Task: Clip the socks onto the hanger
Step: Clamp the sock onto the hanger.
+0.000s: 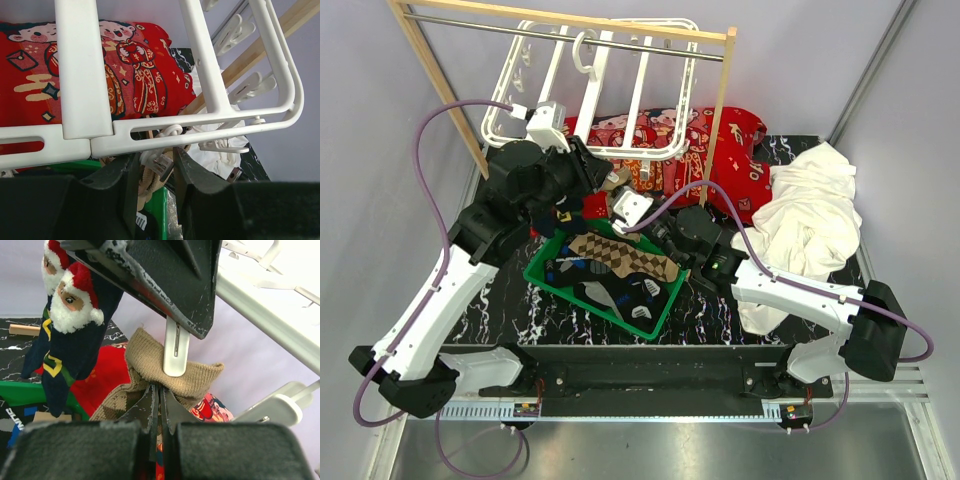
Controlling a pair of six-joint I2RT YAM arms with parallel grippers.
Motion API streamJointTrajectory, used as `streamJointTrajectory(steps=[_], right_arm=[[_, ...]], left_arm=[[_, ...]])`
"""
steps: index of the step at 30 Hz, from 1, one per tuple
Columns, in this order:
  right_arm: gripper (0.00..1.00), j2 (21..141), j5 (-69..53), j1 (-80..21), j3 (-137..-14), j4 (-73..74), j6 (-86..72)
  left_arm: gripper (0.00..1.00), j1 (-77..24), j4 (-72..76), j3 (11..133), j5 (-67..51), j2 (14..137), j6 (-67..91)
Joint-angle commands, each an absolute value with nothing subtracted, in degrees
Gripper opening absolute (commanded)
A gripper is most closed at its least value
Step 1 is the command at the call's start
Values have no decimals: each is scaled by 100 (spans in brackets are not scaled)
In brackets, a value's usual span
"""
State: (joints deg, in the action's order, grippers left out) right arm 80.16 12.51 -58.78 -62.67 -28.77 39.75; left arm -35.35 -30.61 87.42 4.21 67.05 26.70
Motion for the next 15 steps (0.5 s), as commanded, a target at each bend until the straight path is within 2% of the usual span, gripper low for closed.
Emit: streamJointTrajectory(steps=[1, 15], right_arm=[[0, 7805, 1248, -5836, -6618, -3015, 4148], [0, 7770, 1257, -5801, -6697, -2839, 4342]], left_arm=[[0, -3560, -3041, 9053, 290, 6750, 2470], [0, -3560, -3252, 9229, 185, 6741, 2391]])
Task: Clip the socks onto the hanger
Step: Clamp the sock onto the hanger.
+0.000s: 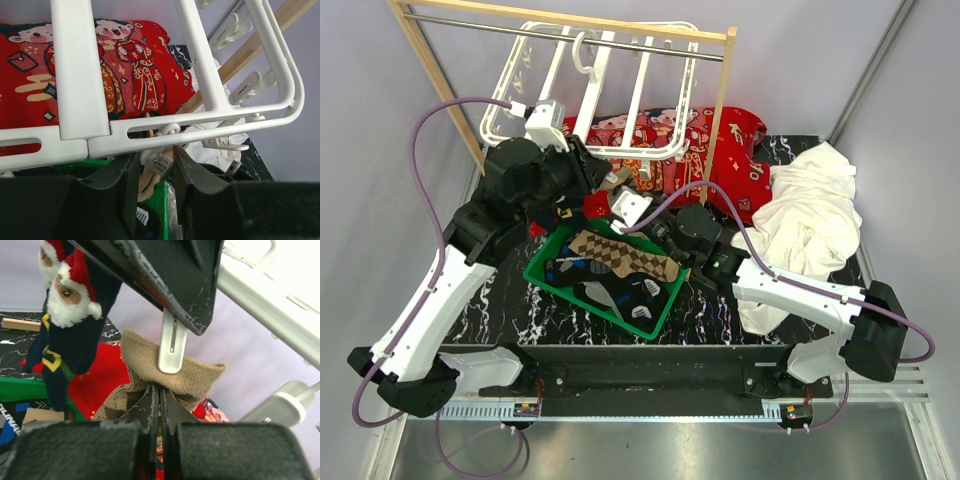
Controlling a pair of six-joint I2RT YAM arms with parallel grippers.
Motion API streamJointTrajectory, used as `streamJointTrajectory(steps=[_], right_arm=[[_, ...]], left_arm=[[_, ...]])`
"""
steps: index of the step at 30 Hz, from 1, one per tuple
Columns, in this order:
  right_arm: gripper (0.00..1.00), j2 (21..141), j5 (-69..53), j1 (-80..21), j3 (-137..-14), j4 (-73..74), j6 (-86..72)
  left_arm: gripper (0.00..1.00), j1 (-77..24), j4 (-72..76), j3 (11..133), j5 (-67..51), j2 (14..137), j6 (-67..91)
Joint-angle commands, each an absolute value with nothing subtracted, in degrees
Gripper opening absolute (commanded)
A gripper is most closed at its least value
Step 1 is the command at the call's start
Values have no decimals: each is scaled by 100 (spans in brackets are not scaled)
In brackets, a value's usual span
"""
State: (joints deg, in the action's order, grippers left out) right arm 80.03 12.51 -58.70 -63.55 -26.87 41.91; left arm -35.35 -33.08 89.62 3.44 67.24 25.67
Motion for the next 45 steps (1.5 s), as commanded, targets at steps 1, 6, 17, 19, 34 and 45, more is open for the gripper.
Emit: streamJointTrajectory(steps=[1, 6, 17, 19, 34, 45], right_arm=[[0, 7778, 1257, -5801, -6706, -2839, 4350], [0, 7787, 1230, -5792, -6794, -2698, 4386], [0, 7726, 1116, -5792, -6838, -2628, 4324], [0, 7708, 1090, -5792, -6847, -2628, 4307], [36, 7568, 1011, -5792, -6751, -2663, 3965], [60, 6724, 1055, -5713, -5978, -2461, 3244]], left_arm=[[0, -3560, -3261, 9229, 176, 6750, 2399], [0, -3560, -3305, 9246, 211, 6750, 2347], [25, -3560, -3305, 9299, 202, 6776, 2355], [33, -3560, -3305, 9299, 220, 6768, 2364], [87, -3560, -3182, 9308, 492, 6750, 2338], [93, -3542, -3085, 9273, 808, 6697, 2215]])
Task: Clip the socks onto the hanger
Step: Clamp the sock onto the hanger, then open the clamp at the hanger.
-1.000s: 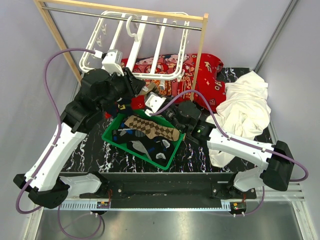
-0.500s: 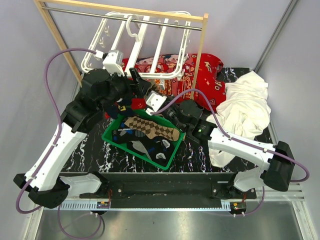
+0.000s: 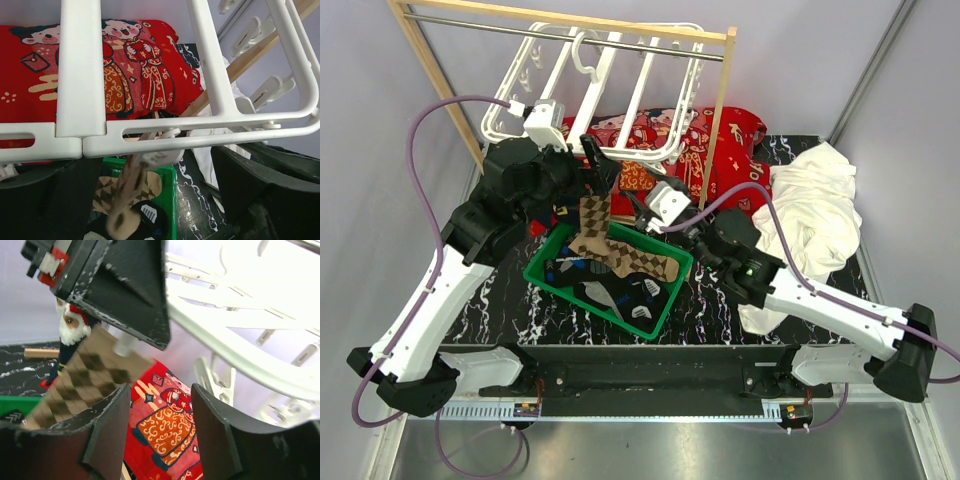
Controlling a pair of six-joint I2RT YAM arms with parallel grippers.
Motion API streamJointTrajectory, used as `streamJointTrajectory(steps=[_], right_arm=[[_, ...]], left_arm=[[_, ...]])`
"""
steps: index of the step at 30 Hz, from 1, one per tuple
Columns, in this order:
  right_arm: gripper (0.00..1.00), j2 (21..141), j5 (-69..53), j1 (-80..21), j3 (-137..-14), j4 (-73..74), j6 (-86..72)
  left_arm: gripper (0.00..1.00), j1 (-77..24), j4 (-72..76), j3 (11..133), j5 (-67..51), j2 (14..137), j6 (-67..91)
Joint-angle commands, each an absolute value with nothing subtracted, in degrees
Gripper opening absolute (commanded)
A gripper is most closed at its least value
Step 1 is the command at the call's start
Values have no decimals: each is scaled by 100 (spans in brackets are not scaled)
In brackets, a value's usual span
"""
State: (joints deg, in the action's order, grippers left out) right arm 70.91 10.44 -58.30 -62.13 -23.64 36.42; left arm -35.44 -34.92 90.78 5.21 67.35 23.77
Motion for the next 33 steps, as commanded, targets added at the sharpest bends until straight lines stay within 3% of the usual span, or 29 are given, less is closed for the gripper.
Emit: streamJointTrajectory(steps=[1, 19, 33], right_arm=[[60, 6645, 1046, -5669, -5942, -2461, 3121], [71, 6732, -368, -4764, -5801, -2883, 2276], [71, 7295, -1037, -4641, -6275, -3234, 1978]], left_arm=[[94, -3533, -3068, 9255, 852, 6671, 2197], [97, -3437, -3023, 9202, 1028, 6618, 2022], [98, -3375, -3023, 9237, 1028, 6601, 1951]])
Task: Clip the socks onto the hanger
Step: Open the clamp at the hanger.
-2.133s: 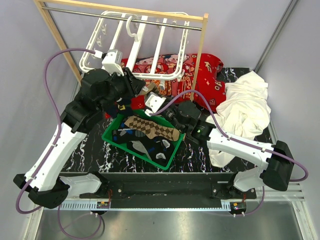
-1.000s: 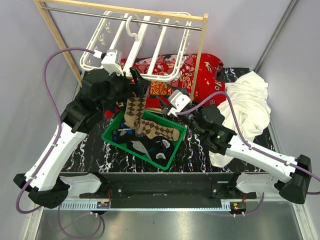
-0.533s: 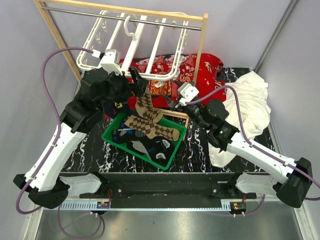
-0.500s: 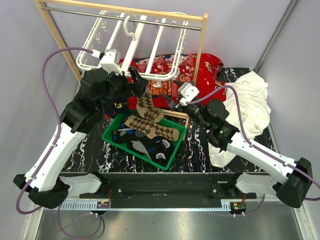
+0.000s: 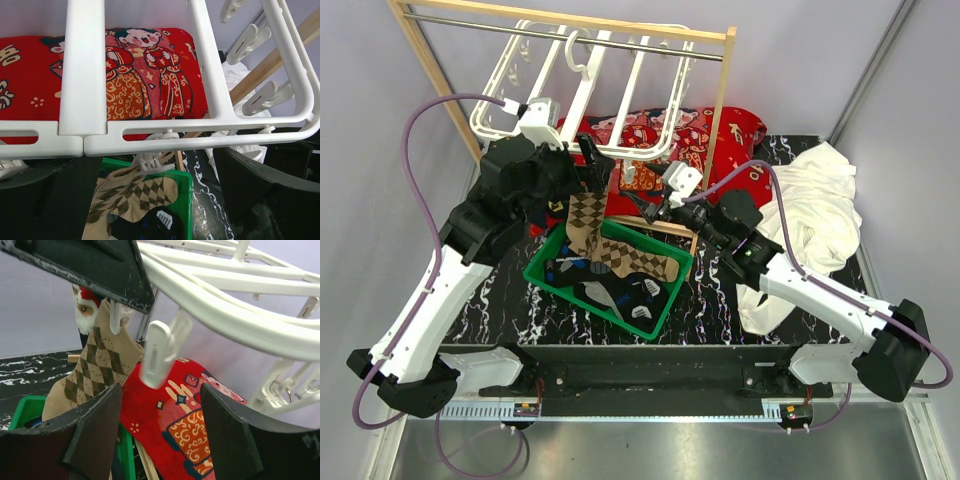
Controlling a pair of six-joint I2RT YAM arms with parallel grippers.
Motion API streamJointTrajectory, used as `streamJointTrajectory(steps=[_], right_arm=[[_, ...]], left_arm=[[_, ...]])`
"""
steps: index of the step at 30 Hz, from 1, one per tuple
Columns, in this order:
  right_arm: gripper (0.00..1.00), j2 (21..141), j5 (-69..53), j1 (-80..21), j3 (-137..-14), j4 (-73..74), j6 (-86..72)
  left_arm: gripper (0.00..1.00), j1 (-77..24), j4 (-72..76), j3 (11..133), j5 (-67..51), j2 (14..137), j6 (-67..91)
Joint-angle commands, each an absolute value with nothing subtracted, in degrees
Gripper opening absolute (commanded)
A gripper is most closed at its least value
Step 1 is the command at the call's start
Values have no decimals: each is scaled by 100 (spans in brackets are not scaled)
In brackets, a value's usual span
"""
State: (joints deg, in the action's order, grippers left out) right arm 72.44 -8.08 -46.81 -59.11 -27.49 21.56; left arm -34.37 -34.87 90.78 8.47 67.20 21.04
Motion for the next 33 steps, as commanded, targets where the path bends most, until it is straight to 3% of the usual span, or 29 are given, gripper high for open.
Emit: streamJointTrajectory(steps=[1, 14, 21, 33], right_arm=[[71, 7347, -1020, -4649, -6284, -3269, 1969], [59, 7594, -1160, -4597, -6513, -3481, 1811], [34, 7673, -1116, -4597, -6548, -3489, 1767], [8, 7664, -1301, -4597, -6600, -3472, 1556]], left_arm=[[98, -3366, -3023, 9255, 1037, 6601, 1942], [99, -3305, -3023, 9360, 985, 6688, 1854], [99, -3261, -3015, 9624, 905, 6846, 1732], [99, -3138, -2743, 9300, 309, 6383, 1319]])
